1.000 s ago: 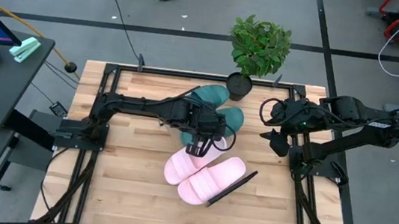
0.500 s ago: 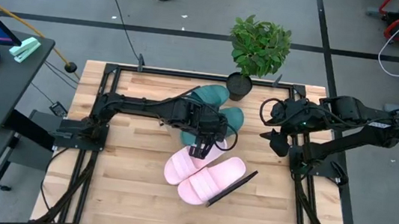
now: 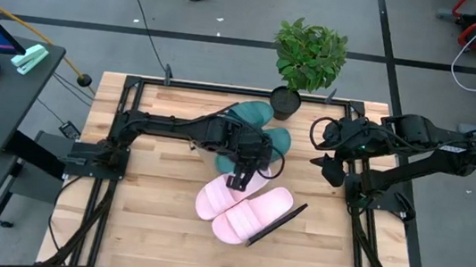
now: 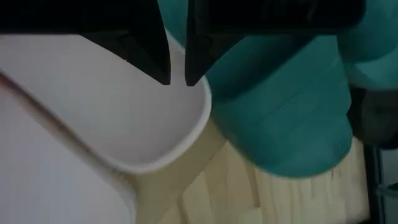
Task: Pick and place slides into the shelf
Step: Put the pink slide on the shelf
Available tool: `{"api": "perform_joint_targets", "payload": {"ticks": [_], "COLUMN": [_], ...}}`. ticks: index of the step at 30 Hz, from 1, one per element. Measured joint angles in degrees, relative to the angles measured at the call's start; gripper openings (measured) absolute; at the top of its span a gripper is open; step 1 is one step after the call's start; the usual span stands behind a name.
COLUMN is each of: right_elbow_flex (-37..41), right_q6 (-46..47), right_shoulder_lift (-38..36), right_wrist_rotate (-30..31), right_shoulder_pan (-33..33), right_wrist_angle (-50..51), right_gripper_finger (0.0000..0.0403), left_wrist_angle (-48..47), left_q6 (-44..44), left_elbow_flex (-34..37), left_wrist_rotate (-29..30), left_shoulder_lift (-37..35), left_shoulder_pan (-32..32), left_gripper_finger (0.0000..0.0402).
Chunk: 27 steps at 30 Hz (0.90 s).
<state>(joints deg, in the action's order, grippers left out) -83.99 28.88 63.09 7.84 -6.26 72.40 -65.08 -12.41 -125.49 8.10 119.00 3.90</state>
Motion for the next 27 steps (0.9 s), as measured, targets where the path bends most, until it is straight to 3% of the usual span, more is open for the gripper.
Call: {"api": "perform_joint_targets", "payload": {"ticks": [10, 16, 27], "right_elbow_flex": [-0.01, 0.0, -0.01], "right_q6": [-0.11, -0.11, -0.11], "right_shoulder_lift": [0.0, 0.0, 0.0], "right_wrist_rotate": [-0.02, -0.22, -0.22], "right_shoulder_pan": [-0.01, 0.02, 0.0], "right_wrist_angle": [0.0, 0.0, 0.0], "right_gripper_finger": [0.0228, 0.0228, 0.0228], "left_wrist_angle": [1.59, 0.9, 0.95], "left_q6": [-0.18, 0.03, -0.2], "left_elbow_flex": [0.0, 0.0, 0.02], "left_wrist_rotate": [-4.17, 4.67, 4.48], "left_shoulder_lift": [0.01, -0.6, -0.26], "left_shoulder_pan": [0.02, 0.06, -0.23], "left_gripper_finger": [0.0052, 0.0043, 0.0013]}}
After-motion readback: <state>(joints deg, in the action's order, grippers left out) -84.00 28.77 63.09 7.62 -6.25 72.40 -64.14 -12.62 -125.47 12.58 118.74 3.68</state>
